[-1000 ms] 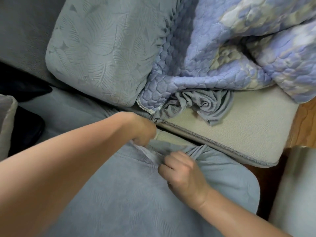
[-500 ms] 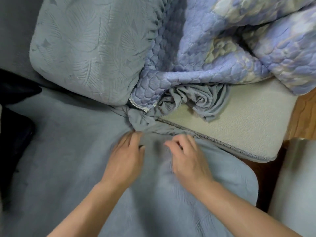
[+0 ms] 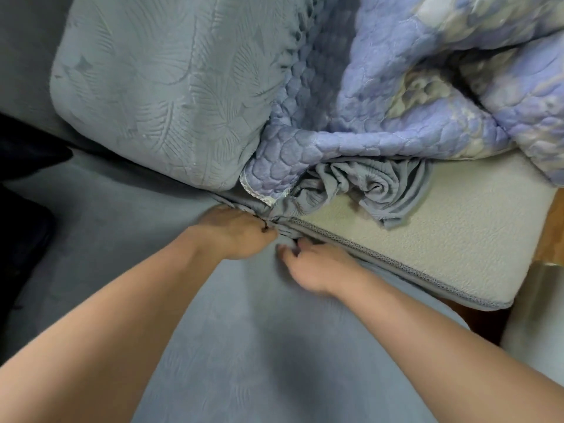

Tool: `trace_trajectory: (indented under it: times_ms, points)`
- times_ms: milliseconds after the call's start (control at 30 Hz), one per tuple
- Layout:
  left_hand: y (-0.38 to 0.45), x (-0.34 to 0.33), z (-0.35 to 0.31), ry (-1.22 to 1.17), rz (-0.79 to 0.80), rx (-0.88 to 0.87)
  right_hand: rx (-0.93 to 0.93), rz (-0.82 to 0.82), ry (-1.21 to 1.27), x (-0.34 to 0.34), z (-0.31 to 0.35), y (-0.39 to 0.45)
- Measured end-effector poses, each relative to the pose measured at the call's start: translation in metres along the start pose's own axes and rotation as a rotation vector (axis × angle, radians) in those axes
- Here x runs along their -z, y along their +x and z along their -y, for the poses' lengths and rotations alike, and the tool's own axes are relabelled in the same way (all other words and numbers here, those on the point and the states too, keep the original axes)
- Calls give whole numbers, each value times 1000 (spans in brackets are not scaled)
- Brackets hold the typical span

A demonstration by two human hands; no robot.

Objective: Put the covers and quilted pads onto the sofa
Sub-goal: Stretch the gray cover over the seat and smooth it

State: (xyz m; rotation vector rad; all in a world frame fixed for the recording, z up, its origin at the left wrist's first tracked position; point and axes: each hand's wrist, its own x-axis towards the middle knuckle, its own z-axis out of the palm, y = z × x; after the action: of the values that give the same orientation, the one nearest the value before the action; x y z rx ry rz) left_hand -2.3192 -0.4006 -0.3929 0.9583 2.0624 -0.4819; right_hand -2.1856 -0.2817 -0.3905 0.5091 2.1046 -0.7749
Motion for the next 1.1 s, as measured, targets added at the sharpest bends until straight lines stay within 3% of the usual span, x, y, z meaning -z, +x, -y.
trace_trajectory:
  times_ms: [67, 200, 267, 367, 533, 667, 767, 867, 933, 1033, 1100]
  points:
    - [14, 4, -11, -15, 64, 56, -29, 40, 74, -3, -1, 9]
    - [13, 3, -24, 11, 5, 94, -14, -27, 71, -12, -7, 7]
    - [6, -1, -25, 37, -61, 75, 5, -151, -32, -20, -8, -5]
    - [-7, -13, -29, 69, -174, 42, 110, -477, -111, -34, -19, -21]
    - [-6, -11, -29, -117, -248, 70, 100, -687, 145, -42, -40, -22]
    - [-51, -27, -26, -337, -468, 15, 389, -850, 426, -52, -35, -69]
    - [-132, -57, -19, -581, -298, 50, 628, -582, 492, -69, -35, -124]
    - [-206, -75, -22, -422, 42, -54, 633, -133, 401, -81, -43, -141]
    - [-213, -68, -26, -291, 194, -69, 616, 7, 299, -70, -40, -134]
    - [-177, -44, -29, -47, 219, -66, 636, -72, 181, -37, -19, -116]
    - [-143, -27, -30, 20, 36, -103, 518, -281, 271, -17, -13, -97]
